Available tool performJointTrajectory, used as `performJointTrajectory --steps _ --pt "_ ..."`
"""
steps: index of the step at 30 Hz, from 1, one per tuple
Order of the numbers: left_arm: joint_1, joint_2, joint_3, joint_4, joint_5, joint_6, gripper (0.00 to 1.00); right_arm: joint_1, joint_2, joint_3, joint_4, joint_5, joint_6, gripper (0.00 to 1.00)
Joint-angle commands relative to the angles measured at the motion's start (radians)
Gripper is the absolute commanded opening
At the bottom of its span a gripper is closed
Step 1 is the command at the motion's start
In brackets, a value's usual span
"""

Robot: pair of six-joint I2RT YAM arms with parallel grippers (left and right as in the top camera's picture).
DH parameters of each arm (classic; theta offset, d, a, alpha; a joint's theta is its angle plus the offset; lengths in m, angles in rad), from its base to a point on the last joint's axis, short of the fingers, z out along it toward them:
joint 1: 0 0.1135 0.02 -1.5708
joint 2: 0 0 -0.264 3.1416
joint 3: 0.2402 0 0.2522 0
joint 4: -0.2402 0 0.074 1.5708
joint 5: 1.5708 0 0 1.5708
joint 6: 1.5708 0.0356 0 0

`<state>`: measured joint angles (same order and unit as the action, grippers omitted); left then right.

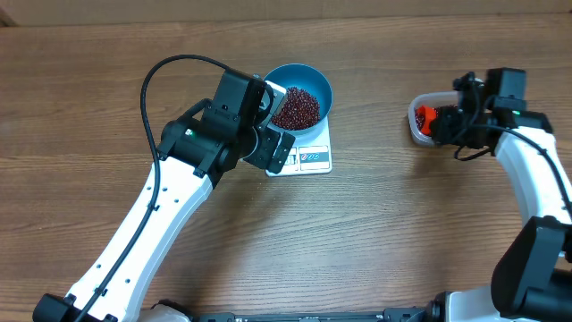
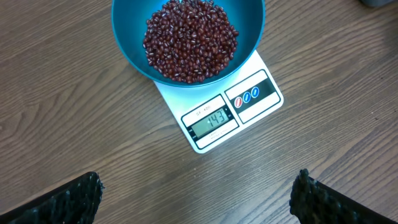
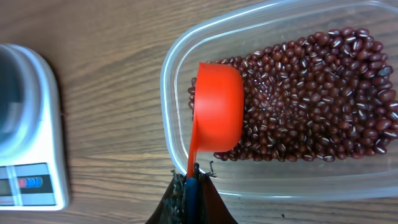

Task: Scoop item into bowl and weigh 150g on scale
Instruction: 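Dip the red scoop into the tub to take a small amount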

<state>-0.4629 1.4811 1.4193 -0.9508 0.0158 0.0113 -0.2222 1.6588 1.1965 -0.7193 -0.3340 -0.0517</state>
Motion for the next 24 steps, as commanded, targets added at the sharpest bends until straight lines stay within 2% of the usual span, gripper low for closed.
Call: performJointTrajectory --steps 1,10,16,24 --pt "0.005 -0.002 0.016 0.002 0.01 0.019 1.0 -0.056 0.007 -0.008 0.004 -0.142 0.007 0.04" --pt "0.005 -0.002 0.016 0.002 0.011 0.019 1.0 -0.162 0.002 0.006 0.002 -0.198 0.006 0.04" --pt "0.005 -0.002 0.016 0.002 0.01 0.019 1.0 -0.172 -0.028 0.042 -0.012 -0.288 0.006 0.04" --pt "0.005 -0.002 0.016 0.002 0.011 0.019 1.0 -0.172 -0.099 0.063 -0.047 -0.289 0.006 0.04"
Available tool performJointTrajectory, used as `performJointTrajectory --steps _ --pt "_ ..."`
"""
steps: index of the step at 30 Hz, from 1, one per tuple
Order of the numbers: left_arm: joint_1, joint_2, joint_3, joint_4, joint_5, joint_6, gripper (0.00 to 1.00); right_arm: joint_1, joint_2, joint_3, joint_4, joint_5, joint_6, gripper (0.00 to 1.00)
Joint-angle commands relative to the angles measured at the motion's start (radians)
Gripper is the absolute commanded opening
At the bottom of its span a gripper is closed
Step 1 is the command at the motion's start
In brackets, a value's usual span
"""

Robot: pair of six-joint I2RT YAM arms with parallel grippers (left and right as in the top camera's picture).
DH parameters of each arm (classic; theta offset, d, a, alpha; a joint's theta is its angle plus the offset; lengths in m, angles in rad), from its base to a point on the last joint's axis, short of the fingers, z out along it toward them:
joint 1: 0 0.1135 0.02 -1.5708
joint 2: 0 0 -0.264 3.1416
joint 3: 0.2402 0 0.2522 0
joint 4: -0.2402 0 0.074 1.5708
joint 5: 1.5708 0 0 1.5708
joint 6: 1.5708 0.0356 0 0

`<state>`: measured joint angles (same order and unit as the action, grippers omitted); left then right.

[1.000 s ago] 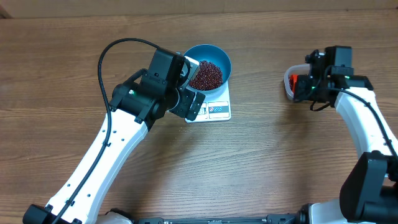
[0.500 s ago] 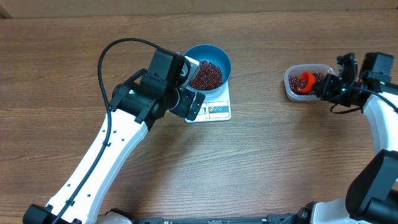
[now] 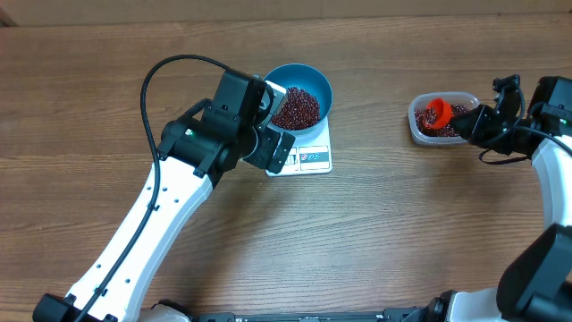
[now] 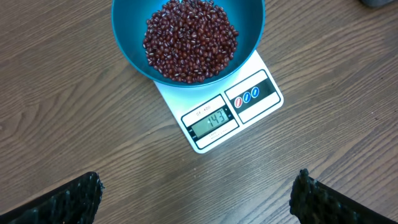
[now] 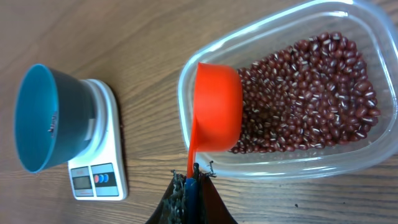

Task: Scoop item into bowl and weigh 150g on scale
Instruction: 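Dip the red scoop into the tub to take a small amount, then carry the scoop over the teal bowl with the right gripper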

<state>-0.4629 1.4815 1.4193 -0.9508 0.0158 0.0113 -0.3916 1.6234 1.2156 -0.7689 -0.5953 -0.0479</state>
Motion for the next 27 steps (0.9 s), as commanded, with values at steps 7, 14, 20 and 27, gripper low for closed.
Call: performJointTrajectory --steps 7,14,20,27 --pt "0.005 -0.002 0.016 0.002 0.011 0.019 1.0 -0.003 -0.125 0.043 -0.005 -0.064 0.003 0.04" --pt "0.005 -0.002 0.016 0.002 0.011 0.019 1.0 0.0 -0.158 0.043 -0.004 -0.212 0.003 0.04" --pt "0.005 -0.002 0.016 0.002 0.011 0.019 1.0 0.038 -0.157 0.043 0.016 -0.237 0.003 0.04" --pt "0.005 -0.002 0.016 0.002 0.011 0.019 0.99 0.169 -0.157 0.043 0.143 -0.214 0.039 0.04"
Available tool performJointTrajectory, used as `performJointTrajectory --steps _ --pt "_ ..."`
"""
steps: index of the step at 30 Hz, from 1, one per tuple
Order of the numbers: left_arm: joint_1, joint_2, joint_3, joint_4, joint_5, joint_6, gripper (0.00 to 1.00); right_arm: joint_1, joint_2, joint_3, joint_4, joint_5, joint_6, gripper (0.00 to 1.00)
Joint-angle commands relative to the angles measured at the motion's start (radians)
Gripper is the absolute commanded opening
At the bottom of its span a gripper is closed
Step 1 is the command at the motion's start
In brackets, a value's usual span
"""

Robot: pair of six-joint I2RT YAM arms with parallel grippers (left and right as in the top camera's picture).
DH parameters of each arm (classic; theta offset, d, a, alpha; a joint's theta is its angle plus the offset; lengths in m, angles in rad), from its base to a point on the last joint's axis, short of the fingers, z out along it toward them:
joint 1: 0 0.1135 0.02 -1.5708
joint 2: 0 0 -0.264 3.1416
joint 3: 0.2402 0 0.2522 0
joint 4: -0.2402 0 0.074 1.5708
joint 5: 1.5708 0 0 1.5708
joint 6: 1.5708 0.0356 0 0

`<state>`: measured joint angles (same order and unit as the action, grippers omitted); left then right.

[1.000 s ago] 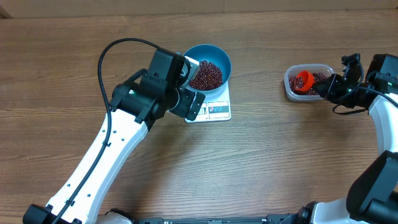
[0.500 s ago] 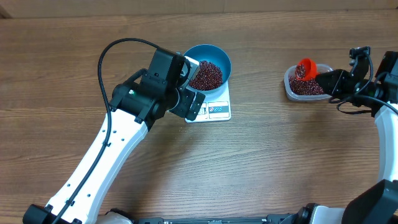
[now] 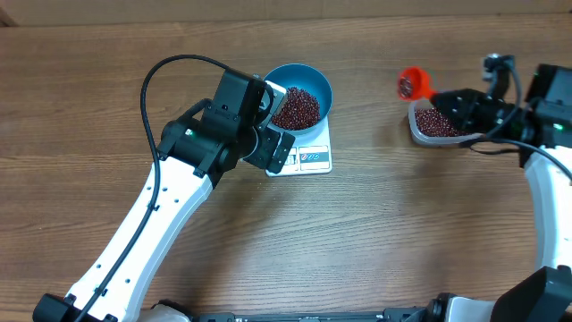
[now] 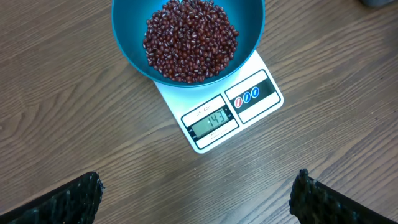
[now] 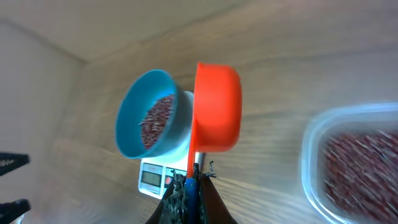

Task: Scoop item into bowl and weigh 150g on scale
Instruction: 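Carry the scoop over the teal bowl with the right gripper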

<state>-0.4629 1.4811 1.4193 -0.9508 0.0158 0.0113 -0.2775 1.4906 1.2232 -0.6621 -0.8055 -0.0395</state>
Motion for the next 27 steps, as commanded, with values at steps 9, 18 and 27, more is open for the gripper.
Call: performJointTrajectory --steps 9,18,27 --pt "0.005 -0.002 0.016 0.002 0.01 0.019 1.0 0.255 -0.024 0.035 0.19 0.127 0.096 0.04" --pt "0.005 -0.002 0.016 0.002 0.011 0.019 1.0 0.401 0.005 0.035 0.249 0.241 0.096 0.04" --pt "0.005 -0.002 0.016 0.002 0.011 0.019 1.0 0.431 0.067 0.035 0.266 0.247 0.095 0.04"
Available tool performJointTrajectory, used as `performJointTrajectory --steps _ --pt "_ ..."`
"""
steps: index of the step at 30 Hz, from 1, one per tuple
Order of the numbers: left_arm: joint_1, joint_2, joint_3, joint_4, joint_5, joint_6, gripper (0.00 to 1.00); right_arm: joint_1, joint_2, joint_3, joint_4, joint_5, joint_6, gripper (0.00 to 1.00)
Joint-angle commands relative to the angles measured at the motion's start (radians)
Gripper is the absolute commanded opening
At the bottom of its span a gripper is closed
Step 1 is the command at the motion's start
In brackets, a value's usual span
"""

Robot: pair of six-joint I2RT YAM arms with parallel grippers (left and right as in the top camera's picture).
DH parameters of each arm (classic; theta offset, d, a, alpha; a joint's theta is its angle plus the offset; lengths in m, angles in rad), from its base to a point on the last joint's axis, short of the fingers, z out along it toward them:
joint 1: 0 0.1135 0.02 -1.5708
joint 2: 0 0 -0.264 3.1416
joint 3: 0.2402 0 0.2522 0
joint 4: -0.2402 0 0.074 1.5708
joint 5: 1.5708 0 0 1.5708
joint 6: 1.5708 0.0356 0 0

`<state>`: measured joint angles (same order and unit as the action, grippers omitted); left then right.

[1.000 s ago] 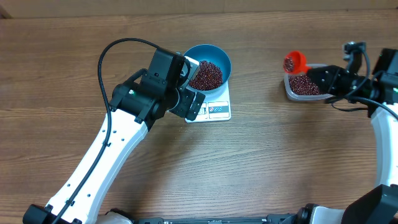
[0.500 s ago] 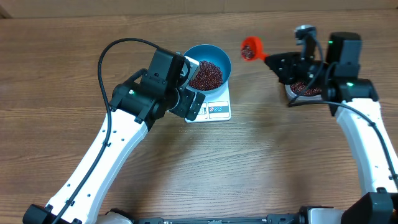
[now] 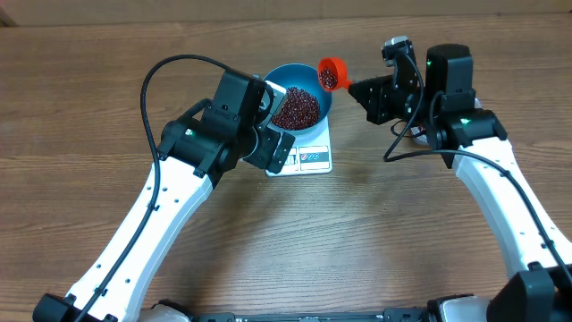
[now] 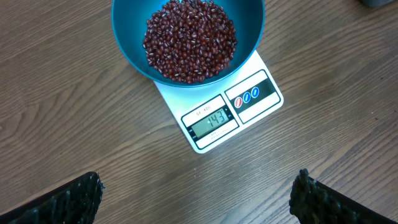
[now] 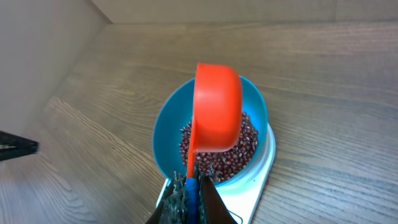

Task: Scoop item into bowl and weigh 150g on scale
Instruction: 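Carry the scoop over the teal bowl with the right gripper, then tilt the scoop slowly to trickle beans into the bowl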

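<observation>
A blue bowl point(image 3: 299, 93) full of red beans point(image 4: 189, 40) stands on a white scale point(image 4: 224, 115) whose display point(image 4: 209, 121) reads 143. My right gripper point(image 5: 191, 186) is shut on the handle of an orange scoop point(image 5: 217, 107), which holds beans and hangs at the bowl's right rim point(image 3: 332, 72). My left gripper point(image 4: 198, 196) is open, held above the bare wood in front of the scale, with nothing between its fingers point(image 4: 68, 199).
The clear bean container is hidden behind my right arm point(image 3: 420, 85) in the overhead view. The wooden table point(image 3: 375, 233) runs wide around the scale. My left arm point(image 3: 179, 179) reaches in from the lower left.
My right gripper has moved left with the scoop, from beside the bean container to the right rim of the bowl. The left gripper and the 143 reading are unchanged.
The scoop was first lying in the bean container, held by my right gripper. It was then still over the container, then lifted clear with beans inside, and now hangs at the bowl. The scale has read 143 throughout.
</observation>
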<state>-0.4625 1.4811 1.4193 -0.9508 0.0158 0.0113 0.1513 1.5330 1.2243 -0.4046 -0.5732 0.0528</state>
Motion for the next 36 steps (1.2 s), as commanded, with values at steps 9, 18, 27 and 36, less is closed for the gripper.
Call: performJointTrajectory --steps 9,18,27,36 --pt "0.004 -0.002 0.016 0.002 0.011 0.019 1.0 0.002 0.04 0.034 0.011 0.014 0.003 0.04" --pt "0.004 -0.002 0.016 0.002 0.011 0.019 1.0 0.002 0.04 0.034 0.009 0.011 0.003 0.04" --pt "0.004 -0.002 0.016 0.002 0.01 0.019 1.0 0.002 0.04 0.034 0.01 0.011 -0.001 0.04" --pt "0.004 -0.002 0.016 0.002 0.01 0.019 1.0 0.013 0.04 0.034 0.001 -0.01 -0.07 0.04"
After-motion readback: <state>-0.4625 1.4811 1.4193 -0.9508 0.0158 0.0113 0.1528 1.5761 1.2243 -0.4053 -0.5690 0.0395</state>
